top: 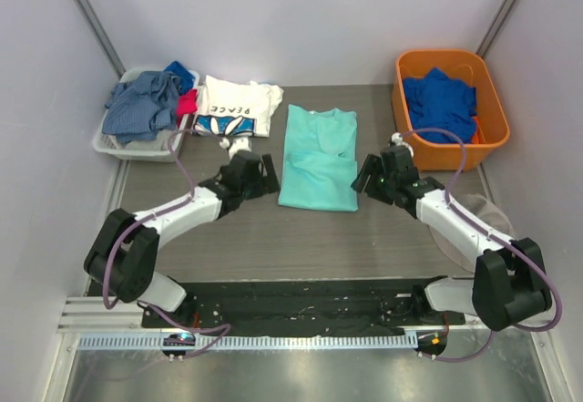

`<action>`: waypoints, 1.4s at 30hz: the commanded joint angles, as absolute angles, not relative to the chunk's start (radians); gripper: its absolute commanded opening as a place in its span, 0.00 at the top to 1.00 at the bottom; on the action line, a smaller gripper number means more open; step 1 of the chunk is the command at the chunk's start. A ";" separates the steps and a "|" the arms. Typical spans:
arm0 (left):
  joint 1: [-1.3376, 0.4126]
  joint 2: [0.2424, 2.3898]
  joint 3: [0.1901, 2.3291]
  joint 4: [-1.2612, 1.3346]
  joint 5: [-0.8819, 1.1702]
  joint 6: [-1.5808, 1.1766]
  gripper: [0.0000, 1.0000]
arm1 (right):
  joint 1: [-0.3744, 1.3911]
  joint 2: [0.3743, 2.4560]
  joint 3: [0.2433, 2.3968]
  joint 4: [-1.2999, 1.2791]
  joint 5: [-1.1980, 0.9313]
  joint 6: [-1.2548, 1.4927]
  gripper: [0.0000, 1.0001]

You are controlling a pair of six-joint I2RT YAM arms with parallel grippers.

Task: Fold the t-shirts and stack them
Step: Fold the tshirt

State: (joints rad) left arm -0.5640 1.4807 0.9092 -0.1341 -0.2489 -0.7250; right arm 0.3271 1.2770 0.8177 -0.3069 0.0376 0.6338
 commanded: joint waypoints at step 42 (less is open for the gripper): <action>-0.621 1.767 0.790 0.359 -0.003 -0.810 0.63 | 0.373 1.447 0.670 -0.069 -0.005 0.586 0.35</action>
State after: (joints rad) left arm -0.6159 1.7512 0.7811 0.3321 -0.0284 -0.7925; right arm 0.3714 1.4265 0.6384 -0.1001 -0.0250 0.6178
